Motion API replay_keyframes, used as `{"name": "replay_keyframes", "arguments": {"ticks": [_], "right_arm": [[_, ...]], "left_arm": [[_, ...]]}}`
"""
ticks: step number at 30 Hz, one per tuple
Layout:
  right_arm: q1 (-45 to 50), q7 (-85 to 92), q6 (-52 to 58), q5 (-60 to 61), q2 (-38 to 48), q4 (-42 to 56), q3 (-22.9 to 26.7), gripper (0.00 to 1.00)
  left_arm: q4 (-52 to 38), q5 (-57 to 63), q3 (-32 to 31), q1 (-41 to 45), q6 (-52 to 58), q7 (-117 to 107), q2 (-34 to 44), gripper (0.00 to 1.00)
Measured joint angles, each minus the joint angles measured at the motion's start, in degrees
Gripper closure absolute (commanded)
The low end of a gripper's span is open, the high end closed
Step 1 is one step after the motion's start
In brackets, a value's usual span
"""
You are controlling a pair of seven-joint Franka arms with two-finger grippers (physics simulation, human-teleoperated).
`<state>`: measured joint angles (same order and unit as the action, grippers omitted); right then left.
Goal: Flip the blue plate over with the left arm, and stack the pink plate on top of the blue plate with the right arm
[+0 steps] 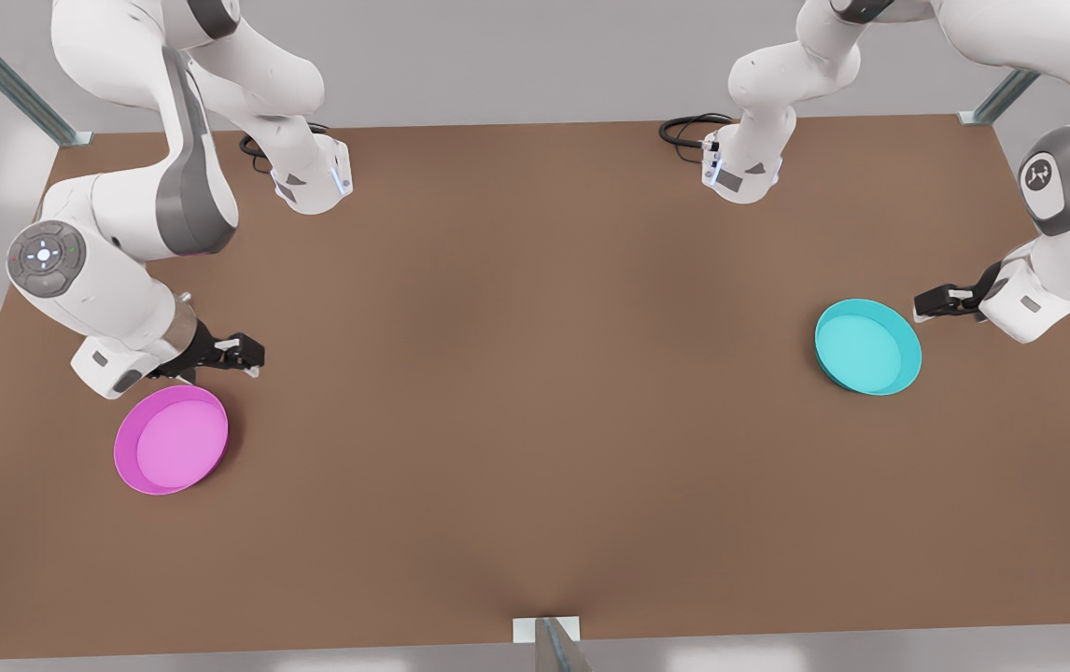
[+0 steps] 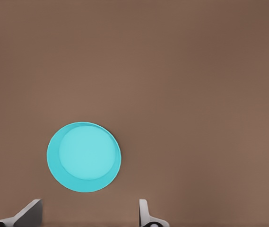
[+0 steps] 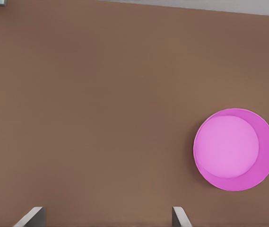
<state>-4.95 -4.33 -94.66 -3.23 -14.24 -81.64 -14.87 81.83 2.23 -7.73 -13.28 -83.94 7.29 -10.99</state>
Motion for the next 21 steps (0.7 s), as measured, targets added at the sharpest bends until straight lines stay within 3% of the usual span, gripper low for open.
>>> {"name": "replay_keyframes", "arguments": {"ticks": [3,6,9,12,21], "right_arm": [[-0.18,3.39,1.52,-0.01,-0.07,0.38,0.0,0.0],[-1.78,7.61,4.55,0.16,-0.2,0.2,0.08,0.0],[-11.88,7.77,8.01,0.17,-1.04,-1.24,0.1,0.0],[-19.44,10.82,4.81,0.06,-5.76,-0.98,0.12,0.0],[-27.46,22.74,-7.78,2.0,-16.94,-0.37,0.02,0.0]], "left_arm": [[0.0,0.14,0.0,-2.08,-0.31,2.74,-2.71,0.0],[1.69,-1.3,0.25,-15.15,-10.22,26.63,-13.75,0.0],[16.55,-5.83,2.2,-18.56,-25.21,34.8,-13.99,0.0],[24.07,-10.44,4.66,-20.85,-31.98,39.08,-14.2,0.0],[26.9,-15.87,4.66,-25.5,-35.14,42.72,-19.82,0.0]]}}
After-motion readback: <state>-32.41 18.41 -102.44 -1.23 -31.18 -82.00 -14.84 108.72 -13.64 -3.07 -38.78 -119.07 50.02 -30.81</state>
